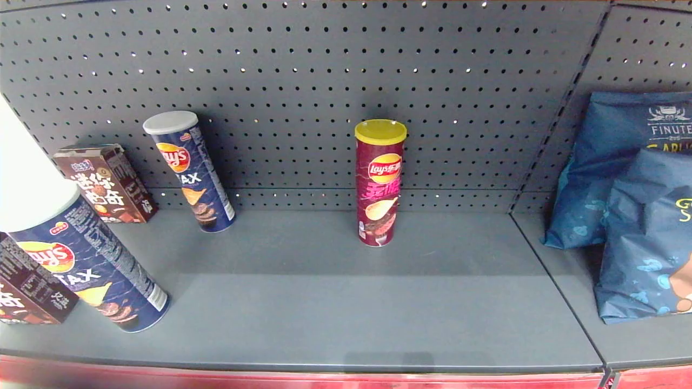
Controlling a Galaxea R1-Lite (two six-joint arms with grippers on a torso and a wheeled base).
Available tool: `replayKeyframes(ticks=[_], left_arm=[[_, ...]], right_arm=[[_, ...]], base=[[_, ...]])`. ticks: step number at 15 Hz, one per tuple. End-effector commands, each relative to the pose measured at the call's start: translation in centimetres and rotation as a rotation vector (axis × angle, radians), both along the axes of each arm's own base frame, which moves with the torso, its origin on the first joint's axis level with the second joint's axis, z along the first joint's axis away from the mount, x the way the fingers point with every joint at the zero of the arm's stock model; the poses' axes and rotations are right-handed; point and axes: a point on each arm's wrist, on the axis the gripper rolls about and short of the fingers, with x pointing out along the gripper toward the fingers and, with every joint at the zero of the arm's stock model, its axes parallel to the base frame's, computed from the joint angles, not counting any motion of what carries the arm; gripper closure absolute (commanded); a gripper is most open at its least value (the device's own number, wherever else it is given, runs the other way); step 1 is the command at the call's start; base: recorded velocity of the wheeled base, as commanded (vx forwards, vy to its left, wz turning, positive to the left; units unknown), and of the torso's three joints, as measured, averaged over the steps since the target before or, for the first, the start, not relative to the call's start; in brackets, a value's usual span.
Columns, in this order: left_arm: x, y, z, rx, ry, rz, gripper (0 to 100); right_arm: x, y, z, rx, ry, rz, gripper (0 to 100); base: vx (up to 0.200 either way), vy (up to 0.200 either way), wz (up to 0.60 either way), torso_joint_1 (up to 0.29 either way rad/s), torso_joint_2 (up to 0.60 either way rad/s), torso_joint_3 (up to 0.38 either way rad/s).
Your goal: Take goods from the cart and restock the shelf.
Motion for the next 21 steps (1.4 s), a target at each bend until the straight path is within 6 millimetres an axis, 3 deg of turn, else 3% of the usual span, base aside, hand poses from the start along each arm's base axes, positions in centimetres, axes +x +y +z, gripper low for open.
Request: replayKeyframes(ticks=[1, 13, 21], left_arm=[[0.01, 0.0, 0.0, 0.0, 0.002, 0.001, 0], [0.01, 0.0, 0.0, 0.0, 0.002, 0.001, 0], [0.01, 0.0, 0.0, 0.0, 0.002, 0.001, 0]], right_arm=[[0.01, 0.0, 0.0, -0.001, 0.002, 0.0, 0], [0.01, 0.0, 0.0, -0.001, 0.002, 0.002, 0], [0.01, 0.0, 0.0, -0.001, 0.002, -0.001, 0]], base=[[0.0, 0.0, 0.0, 0.0, 0.0, 0.0], [0.0, 0.0, 0.0, 0.0, 0.0, 0.0], [0.0, 0.0, 0.6, 0.005, 0.0, 0.002]])
